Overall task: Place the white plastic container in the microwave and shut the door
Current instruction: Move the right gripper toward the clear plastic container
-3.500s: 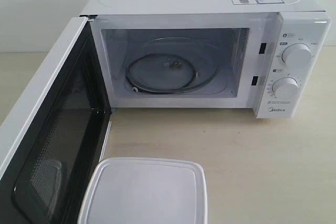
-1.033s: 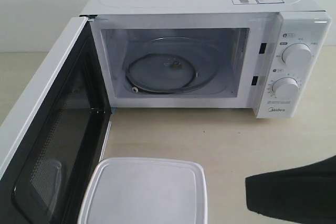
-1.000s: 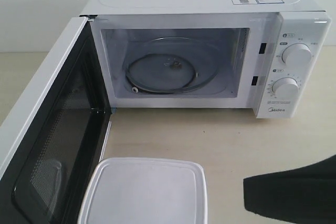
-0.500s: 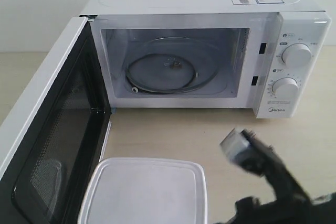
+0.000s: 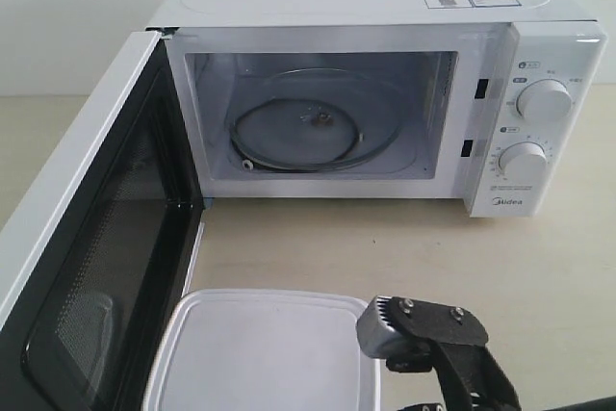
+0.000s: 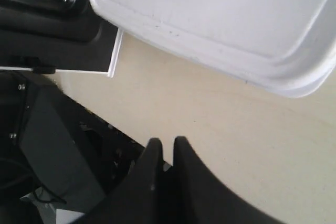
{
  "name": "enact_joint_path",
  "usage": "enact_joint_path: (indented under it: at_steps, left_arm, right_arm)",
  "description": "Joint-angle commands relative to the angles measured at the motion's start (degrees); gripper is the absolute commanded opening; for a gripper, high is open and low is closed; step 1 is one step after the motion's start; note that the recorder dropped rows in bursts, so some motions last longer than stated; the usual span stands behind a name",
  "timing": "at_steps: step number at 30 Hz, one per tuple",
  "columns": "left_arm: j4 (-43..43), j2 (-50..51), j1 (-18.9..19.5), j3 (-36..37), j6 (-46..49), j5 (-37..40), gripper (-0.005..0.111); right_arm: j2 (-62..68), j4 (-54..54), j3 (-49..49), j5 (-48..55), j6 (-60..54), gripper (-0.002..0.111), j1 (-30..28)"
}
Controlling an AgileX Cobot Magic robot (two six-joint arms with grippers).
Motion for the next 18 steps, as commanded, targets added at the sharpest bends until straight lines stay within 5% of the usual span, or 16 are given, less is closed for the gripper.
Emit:
enact_joint_path:
  at_steps: [1,12,18]
  left_arm:
    - [-0.15,-0.15,0.11,0.22,-0.71,-0.17,0.004]
    - [-0.15,-0.15,0.11,0.22,-0.71,-0.17,0.004]
    - [-0.15,-0.15,0.11,0.22,-0.71,-0.17,0.004]
  right_arm:
    - [0.08,-0.17,0.08,0.23,0.29,0.008,0.22]
    - [0.22,-0.04,0.08,-5.11,0.61,0.008,0.22]
    - [10.47,0.35,0.08,-1.3,0.7,0.008,0.22]
